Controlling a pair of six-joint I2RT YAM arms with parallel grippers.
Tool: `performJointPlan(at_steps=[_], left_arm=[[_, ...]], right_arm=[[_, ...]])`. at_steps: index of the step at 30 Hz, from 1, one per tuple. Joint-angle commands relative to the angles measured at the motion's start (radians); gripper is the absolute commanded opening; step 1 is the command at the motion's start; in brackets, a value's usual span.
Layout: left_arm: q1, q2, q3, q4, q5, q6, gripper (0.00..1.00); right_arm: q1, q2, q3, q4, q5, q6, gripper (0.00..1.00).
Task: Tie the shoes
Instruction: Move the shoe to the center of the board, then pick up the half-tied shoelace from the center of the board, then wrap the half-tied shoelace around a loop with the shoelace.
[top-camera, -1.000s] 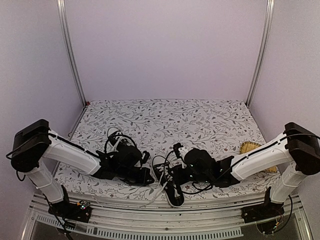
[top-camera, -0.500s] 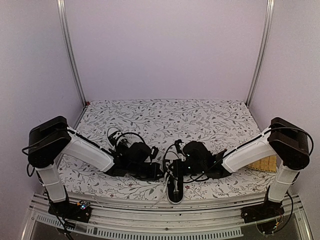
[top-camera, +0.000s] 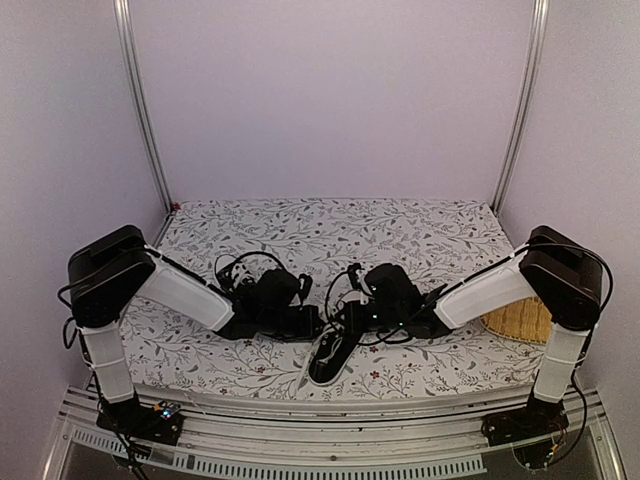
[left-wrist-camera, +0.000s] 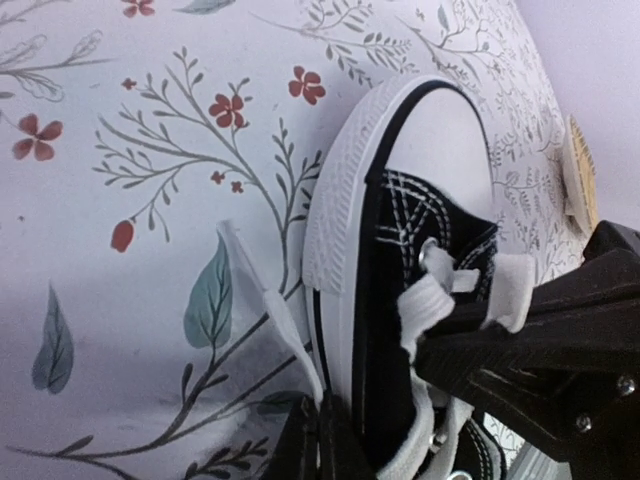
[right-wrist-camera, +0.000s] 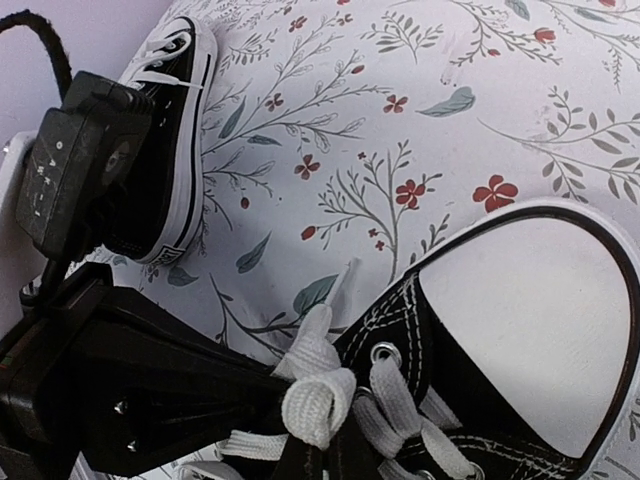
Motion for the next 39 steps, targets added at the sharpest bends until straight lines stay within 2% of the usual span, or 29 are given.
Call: performJointPlan(at_steps=[1, 7, 11, 15, 23, 28, 33, 34, 35, 37, 39], left_arm=[[-0.028, -0.127, -0.056, 0.045, -0.1, 0.017, 0.0], [-0.115, -0.298, -0.082, -0.008, -0.254, 0.103, 0.0], [-0.153, -0.353, -0.069, -0.057, -0.261, 0.135, 0.0], [-0.23, -0.366, -0.076, -0.107, -0.288, 0.09, 0.0], [-0.4, -0.3, -0.048, -0.107, -0.335, -0.036, 0.0], [-0.452, -0.21, 0.046, -0.217, -0.347, -0.04, 0.0], [-0.472, -0.101, 0.184, -0.345, -0.376, 0.032, 0.0], [-0.471, -0.089, 0.204, -0.363, -0.386, 0.046, 0.03], [-0.473, -0.087, 0.218, -0.386, -0.408, 0.053, 0.14], [-0.484, -0.118, 0.207, -0.396, -0.47, 0.052, 0.41], [-0.492, -0.177, 0.15, -0.358, -0.5, 0.062, 0.57]], right_arm=[[-0.01, -0.073, -0.011, 0.006, -0.04, -0.056, 0.02], [-0.011, -0.141, -0.056, 0.005, -0.099, -0.071, 0.02], [-0.011, -0.161, -0.057, 0.004, -0.114, -0.074, 0.02], [-0.01, -0.166, -0.041, 0.002, -0.13, -0.07, 0.02], [-0.011, -0.167, -0.02, -0.001, -0.149, -0.054, 0.02], [-0.021, -0.18, -0.016, -0.007, -0.167, -0.054, 0.02], [-0.029, -0.2, -0.014, -0.021, -0.17, -0.063, 0.02], [-0.031, -0.204, -0.016, -0.024, -0.169, -0.066, 0.02], [-0.033, -0.209, -0.017, -0.027, -0.168, -0.066, 0.02], [-0.035, -0.22, -0.022, -0.027, -0.169, -0.067, 0.02], [-0.036, -0.23, -0.028, -0.026, -0.17, -0.07, 0.02]])
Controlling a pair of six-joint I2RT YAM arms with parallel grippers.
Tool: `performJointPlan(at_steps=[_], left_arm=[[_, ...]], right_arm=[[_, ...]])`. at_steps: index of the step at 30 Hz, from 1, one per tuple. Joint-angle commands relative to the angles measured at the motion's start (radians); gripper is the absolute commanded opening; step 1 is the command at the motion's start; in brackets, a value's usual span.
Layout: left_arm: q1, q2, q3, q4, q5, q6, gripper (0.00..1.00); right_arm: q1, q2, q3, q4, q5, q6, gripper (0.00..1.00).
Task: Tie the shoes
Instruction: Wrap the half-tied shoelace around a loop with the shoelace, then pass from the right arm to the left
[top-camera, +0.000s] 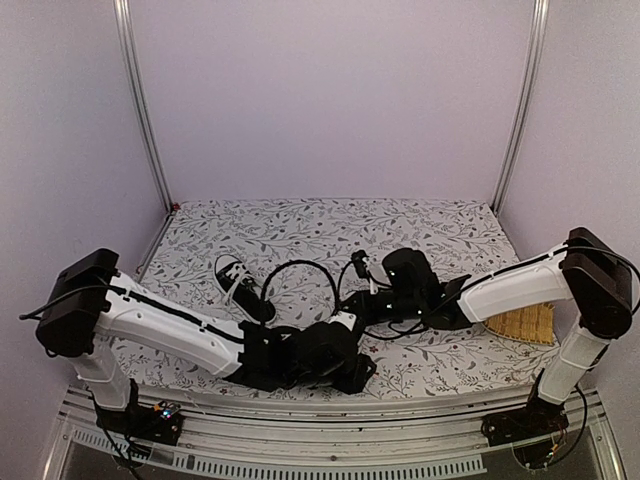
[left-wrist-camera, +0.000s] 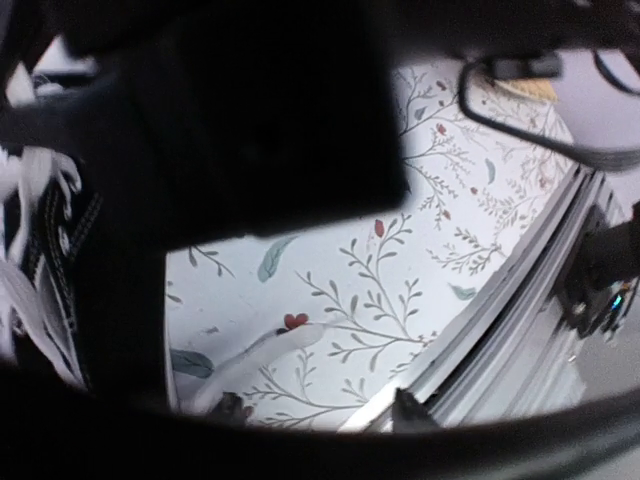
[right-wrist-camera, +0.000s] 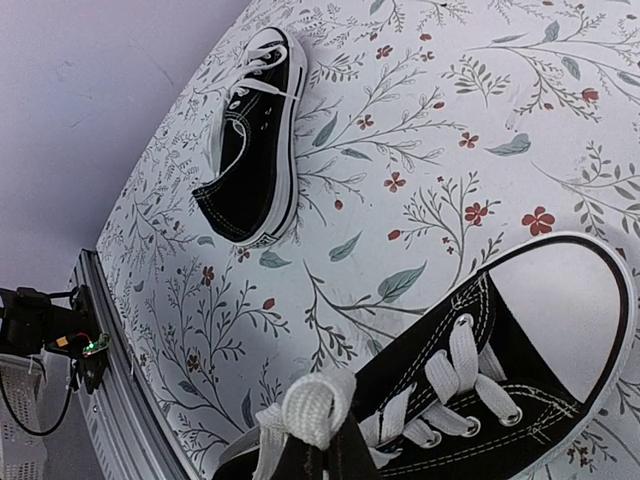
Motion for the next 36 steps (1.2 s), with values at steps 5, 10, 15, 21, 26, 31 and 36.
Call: performJointPlan(at_steps=[5, 10, 15, 21, 26, 31, 36], left_arm=[[-0.004, -0.191, -0.172, -0.004, -0.083, 0.025, 0.67], [0.032, -0.261, -0.234, -0.018, -0.066, 0.031, 0.7], [0.116, -0.328, -0.257, 0.031, -0.021, 0.034, 0.67], [0.198, -0.373, -0.267, 0.169, 0.068, 0.076, 0.68], [0.286, -0.339, -0.246, 0.231, 0.197, 0.096, 0.68], [0.334, -0.262, -0.199, 0.24, 0.271, 0.11, 0.68], [0.354, -0.188, -0.161, 0.273, 0.318, 0.105, 0.65]], right_arm=[[-0.014, -0.075, 0.001, 0.03, -0.011, -0.037, 0.02], [-0.015, -0.093, -0.018, 0.051, -0.036, -0.063, 0.02], [-0.014, -0.093, -0.054, 0.105, -0.091, -0.094, 0.02], [-0.013, -0.064, -0.092, 0.174, -0.181, -0.141, 0.02], [-0.012, -0.05, -0.105, 0.206, -0.225, -0.162, 0.02], [-0.01, -0.033, -0.107, 0.223, -0.245, -0.164, 0.02], [-0.006, -0.017, -0.107, 0.231, -0.259, -0.166, 0.02]])
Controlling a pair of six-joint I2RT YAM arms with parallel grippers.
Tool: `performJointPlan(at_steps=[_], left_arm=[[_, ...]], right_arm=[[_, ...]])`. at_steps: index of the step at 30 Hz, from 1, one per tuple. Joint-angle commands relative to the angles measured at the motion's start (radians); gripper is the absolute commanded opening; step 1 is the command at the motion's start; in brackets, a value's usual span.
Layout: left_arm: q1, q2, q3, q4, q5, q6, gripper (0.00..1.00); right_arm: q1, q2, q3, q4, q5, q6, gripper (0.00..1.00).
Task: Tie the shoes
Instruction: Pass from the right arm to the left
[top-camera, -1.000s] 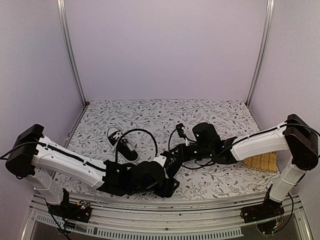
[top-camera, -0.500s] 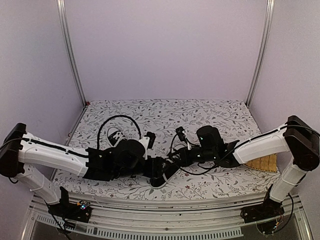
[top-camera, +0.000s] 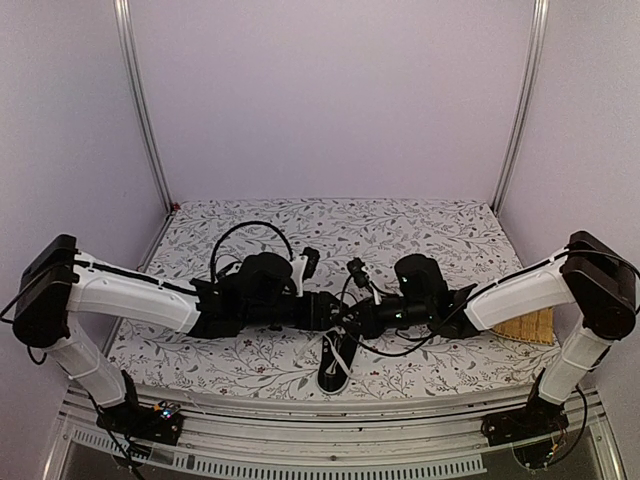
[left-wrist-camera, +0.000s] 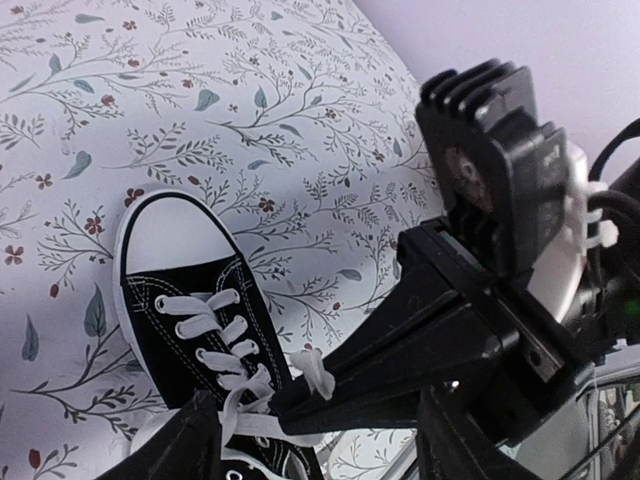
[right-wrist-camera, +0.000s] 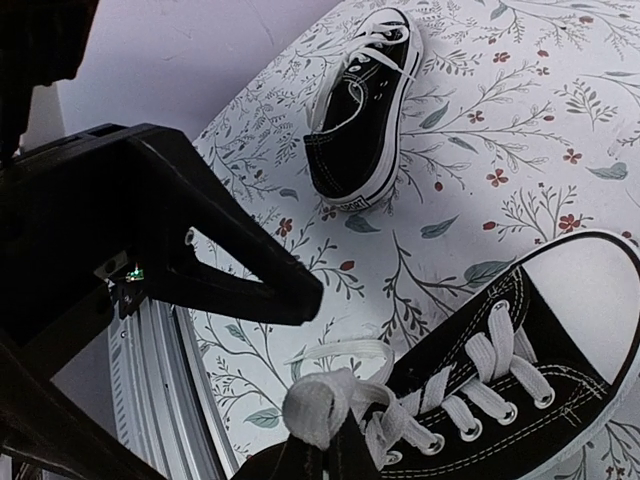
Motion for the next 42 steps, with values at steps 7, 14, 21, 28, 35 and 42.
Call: performJointPlan(at_steps=[7, 14, 21, 28, 35, 42], left_arm=[[0.035, 0.094, 0.047, 0.084, 0.08, -0.004, 0.51], [0.045, 0.132, 0.052, 0.111, 0.102, -0.022, 0.43], [0.058, 0.145, 0.044, 0.133, 0.103, -0.046, 0.07], [0.061, 0.106, -0.002, 0.152, 0.087, -0.058, 0.0], [0.062, 0.077, -0.04, 0.157, 0.087, -0.067, 0.0], [0.061, 0.065, -0.055, 0.161, 0.083, -0.073, 0.0]], right_arm=[[0.008, 0.024, -0.005, 0.068, -0.051, -0.017, 0.02], [0.009, 0.026, -0.004, 0.069, -0.057, -0.025, 0.02], [0.01, 0.017, -0.006, 0.067, -0.053, -0.03, 0.03], [0.01, -0.055, -0.027, 0.021, -0.014, -0.035, 0.41], [0.035, -0.187, -0.168, -0.01, 0.039, 0.003, 0.64], [0.134, -0.188, -0.272, 0.054, 0.081, 0.089, 0.66]])
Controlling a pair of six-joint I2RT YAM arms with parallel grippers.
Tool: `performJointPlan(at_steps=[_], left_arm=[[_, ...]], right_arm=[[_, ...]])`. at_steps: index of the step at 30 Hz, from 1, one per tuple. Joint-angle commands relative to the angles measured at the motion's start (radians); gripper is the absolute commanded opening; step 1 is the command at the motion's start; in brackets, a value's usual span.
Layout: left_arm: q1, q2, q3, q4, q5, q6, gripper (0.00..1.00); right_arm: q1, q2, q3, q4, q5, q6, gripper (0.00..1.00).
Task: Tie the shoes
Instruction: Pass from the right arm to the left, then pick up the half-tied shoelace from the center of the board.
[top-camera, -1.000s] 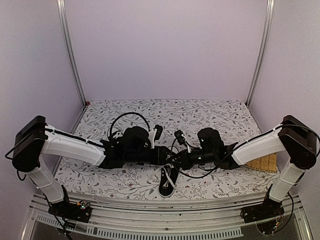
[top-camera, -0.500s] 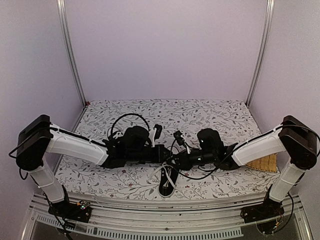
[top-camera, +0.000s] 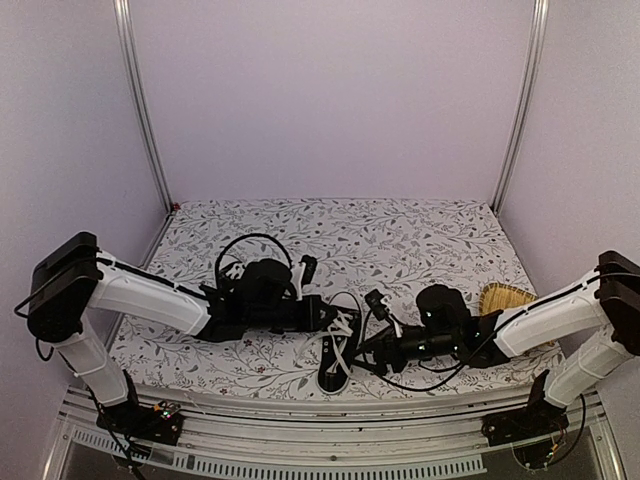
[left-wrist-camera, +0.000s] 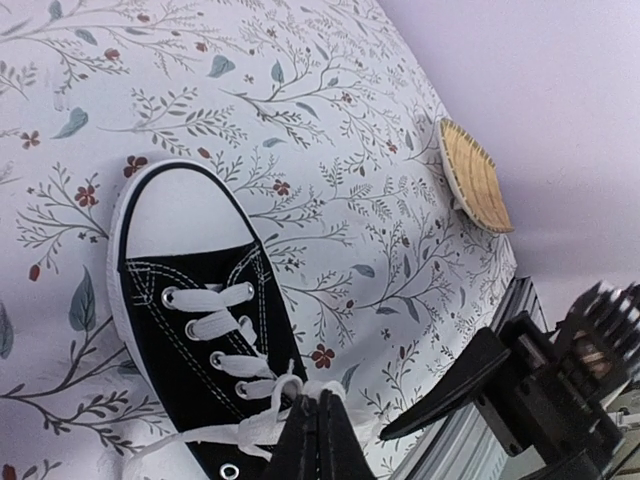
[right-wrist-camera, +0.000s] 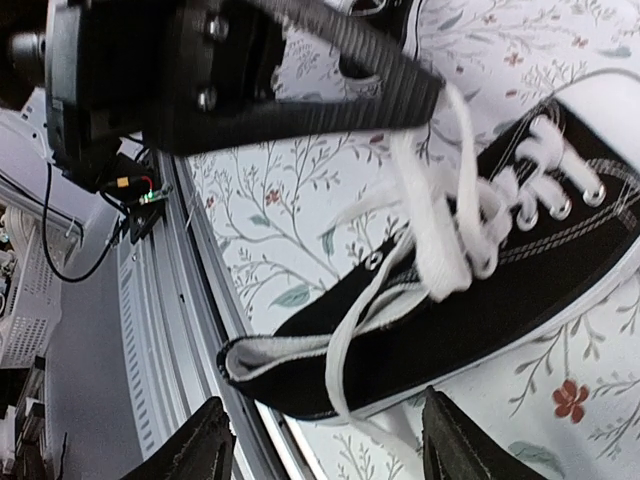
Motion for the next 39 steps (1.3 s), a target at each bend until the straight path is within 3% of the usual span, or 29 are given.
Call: performJointPlan(at_steps=[1, 21, 26, 34, 39], left_arm=[[0.013, -0.043, -0.021, 0.025, -0.011, -0.006, 0.0], [0.013, -0.045, -0.017, 0.023, -0.006, -0.006, 0.0], [0.013, -0.048, -0.022, 0.026, -0.003, -0.003, 0.0], [0.012, -0.09, -0.053, 0.043, 0.013, 0.016, 0.0], [0.006, -0.111, -0.082, 0.064, 0.03, 0.02, 0.0]], right_arm=[[0.05, 0.017, -0.04, 0.058, 0.037, 0.073, 0.65], [0.088, 0.202, 0.053, 0.102, 0.041, 0.051, 0.31], [0.092, 0.21, 0.056, 0.112, 0.05, 0.057, 0.04], [0.082, 0.083, 0.08, -0.021, 0.201, 0.075, 0.02], [0.025, 0.073, 0.098, -0.081, 0.191, 0.073, 0.02]])
